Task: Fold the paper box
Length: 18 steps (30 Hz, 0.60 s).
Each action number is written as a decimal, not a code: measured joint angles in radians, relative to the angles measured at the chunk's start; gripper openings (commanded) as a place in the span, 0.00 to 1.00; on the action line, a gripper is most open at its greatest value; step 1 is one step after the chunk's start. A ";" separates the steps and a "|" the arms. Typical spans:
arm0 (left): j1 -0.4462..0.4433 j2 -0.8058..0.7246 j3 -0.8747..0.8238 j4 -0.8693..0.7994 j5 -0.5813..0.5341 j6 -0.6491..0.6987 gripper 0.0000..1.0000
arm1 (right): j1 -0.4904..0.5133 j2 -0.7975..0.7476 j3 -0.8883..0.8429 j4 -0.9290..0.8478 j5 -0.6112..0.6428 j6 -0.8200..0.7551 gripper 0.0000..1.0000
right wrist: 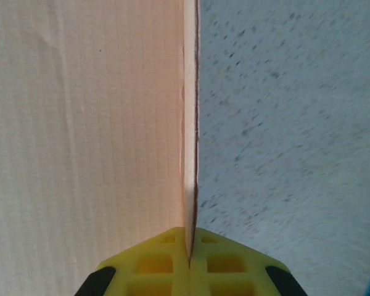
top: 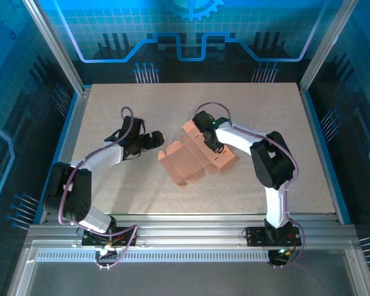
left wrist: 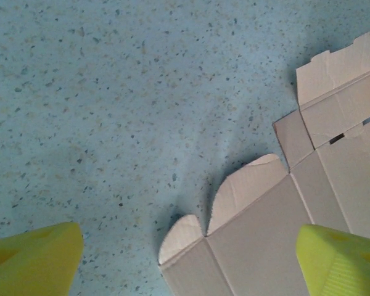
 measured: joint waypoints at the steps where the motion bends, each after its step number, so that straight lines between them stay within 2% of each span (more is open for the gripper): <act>1: 0.002 0.000 -0.005 0.000 0.002 0.000 0.93 | 0.008 0.008 -0.002 0.019 0.037 -0.019 0.00; 4: 0.008 0.000 -0.015 0.001 0.010 -0.005 0.99 | 0.024 0.030 -0.016 0.085 0.148 -0.074 0.00; 6: 0.009 0.000 -0.016 0.005 0.014 -0.008 0.99 | 0.029 0.041 -0.031 0.137 0.213 -0.109 0.00; 10: 0.009 0.001 -0.016 0.017 0.026 -0.008 0.99 | 0.029 0.042 -0.068 0.210 0.260 -0.154 0.00; 13: 0.009 0.001 -0.017 0.040 0.045 -0.006 0.99 | 0.027 0.024 -0.106 0.244 0.199 -0.171 0.00; 18: 0.009 0.011 -0.014 0.119 0.126 0.042 0.99 | -0.013 -0.098 -0.182 0.269 -0.068 -0.204 0.00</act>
